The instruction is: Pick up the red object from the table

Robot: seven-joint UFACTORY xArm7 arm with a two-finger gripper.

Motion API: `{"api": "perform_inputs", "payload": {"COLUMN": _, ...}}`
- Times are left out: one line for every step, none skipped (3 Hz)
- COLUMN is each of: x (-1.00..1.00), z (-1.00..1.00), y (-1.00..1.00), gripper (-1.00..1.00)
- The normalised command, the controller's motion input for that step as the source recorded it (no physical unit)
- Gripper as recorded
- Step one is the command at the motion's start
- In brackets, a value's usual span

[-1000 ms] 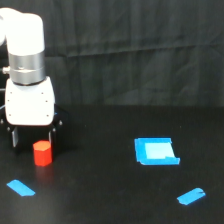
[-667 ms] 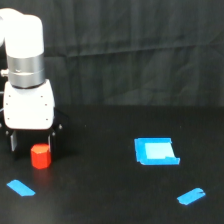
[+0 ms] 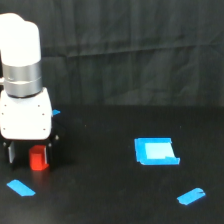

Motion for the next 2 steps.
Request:
{"api": "perform_inputs", "payload": {"x": 0.12, "z": 0.06, "y": 0.38, "gripper": -1.00}}
{"api": "perform_inputs", "payload": {"x": 0.01, "z": -0.09, "y": 0.18, "gripper": -0.99}}
